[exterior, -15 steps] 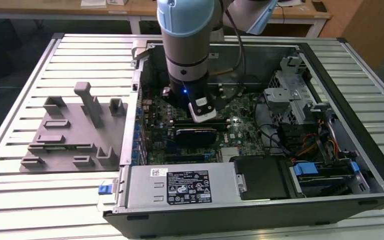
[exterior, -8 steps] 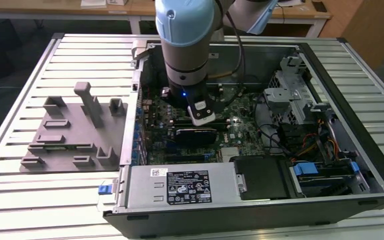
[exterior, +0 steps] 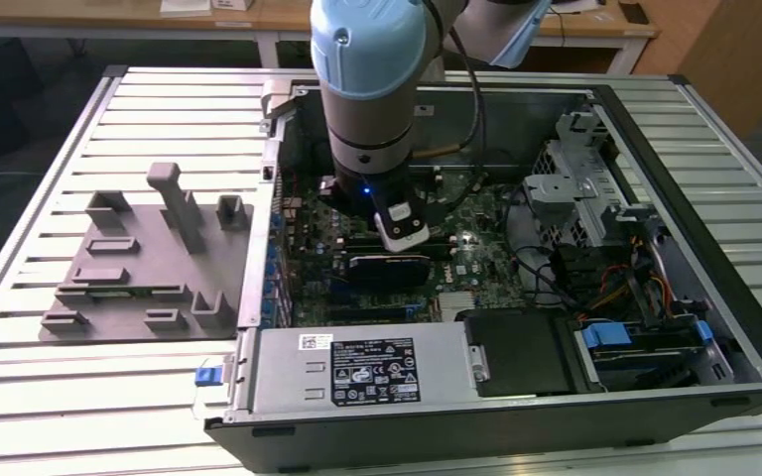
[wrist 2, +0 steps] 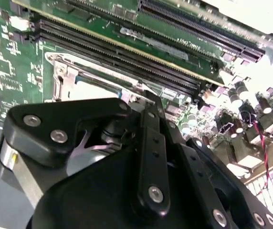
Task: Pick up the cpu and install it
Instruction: 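Install the second cpu locking lever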
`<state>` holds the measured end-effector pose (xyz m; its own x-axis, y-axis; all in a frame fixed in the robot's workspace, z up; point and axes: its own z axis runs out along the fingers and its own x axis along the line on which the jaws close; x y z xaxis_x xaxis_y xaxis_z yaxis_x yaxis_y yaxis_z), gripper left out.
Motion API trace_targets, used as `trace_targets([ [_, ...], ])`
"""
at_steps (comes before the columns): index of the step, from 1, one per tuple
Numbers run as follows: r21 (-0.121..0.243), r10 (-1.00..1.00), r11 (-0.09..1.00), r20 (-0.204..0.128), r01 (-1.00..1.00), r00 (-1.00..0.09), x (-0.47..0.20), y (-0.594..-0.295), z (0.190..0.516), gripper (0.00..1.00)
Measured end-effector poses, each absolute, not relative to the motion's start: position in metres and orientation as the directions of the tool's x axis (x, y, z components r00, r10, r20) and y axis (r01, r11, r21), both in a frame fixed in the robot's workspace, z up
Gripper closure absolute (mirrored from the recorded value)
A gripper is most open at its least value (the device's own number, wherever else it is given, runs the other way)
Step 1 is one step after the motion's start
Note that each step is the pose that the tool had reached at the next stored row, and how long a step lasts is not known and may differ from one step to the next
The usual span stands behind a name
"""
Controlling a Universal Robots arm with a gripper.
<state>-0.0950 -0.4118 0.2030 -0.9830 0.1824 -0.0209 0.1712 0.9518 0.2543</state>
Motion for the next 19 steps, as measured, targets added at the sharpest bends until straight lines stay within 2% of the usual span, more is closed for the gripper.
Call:
trace_targets([
  [8, 0.254, 0.182, 0.952, -0.021, 0.171, -0.983, -0.095, -0.412, 0.206, 0.89],
  [19, 0.255, 0.182, 0.952, -0.022, 0.171, -0.983, -0.095, -0.412, 0.228, 0.89],
])
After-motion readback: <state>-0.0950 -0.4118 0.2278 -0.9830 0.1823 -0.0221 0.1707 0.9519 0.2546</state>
